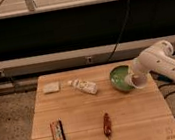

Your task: Place the ceramic cup in the ceramic bowl

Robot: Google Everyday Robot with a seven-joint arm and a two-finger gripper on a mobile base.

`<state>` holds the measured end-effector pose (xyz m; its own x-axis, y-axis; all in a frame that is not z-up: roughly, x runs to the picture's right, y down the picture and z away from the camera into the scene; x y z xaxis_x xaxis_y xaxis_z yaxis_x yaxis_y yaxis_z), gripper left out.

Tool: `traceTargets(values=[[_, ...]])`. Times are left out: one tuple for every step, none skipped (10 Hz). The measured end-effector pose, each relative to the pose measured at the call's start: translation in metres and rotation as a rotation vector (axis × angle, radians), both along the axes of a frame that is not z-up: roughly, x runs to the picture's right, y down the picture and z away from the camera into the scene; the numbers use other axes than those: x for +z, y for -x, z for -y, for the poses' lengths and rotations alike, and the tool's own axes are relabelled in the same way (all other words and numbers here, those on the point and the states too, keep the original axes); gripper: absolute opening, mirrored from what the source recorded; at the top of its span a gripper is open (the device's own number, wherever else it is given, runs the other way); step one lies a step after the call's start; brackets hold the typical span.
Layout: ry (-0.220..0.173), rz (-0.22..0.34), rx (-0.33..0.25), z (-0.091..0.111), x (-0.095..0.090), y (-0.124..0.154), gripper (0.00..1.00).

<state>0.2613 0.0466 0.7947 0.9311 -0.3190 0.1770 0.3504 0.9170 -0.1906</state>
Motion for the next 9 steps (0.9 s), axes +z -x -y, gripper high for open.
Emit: traceTargets(values=[[0.0,0.0,0.0,-0.0001,0.0005,-0.0009,0.52],[-0.001,0.0,0.0,0.0006,0.0013,-0.0019,0.52],[-0.003,0.0,-0.001,0.0015,0.002,-0.0027,0.52],[-0.003,0.001,0.0,0.002,0.0025,-0.003,0.52],[-0.003,0.002,0.0,0.0022,0.0029,-0.0034,0.52],[-0.004,0.003,0.0,0.0026,0.0034,-0.0044,0.52],[-0.003,0.006,0.003,0.0021,0.0036,-0.0054,0.56],[-0.003,0.006,0.006,0.0012,0.0034,-0.0074,0.64],[-0.002,0.004,0.007,0.0015,0.0022,-0.0083,0.75]])
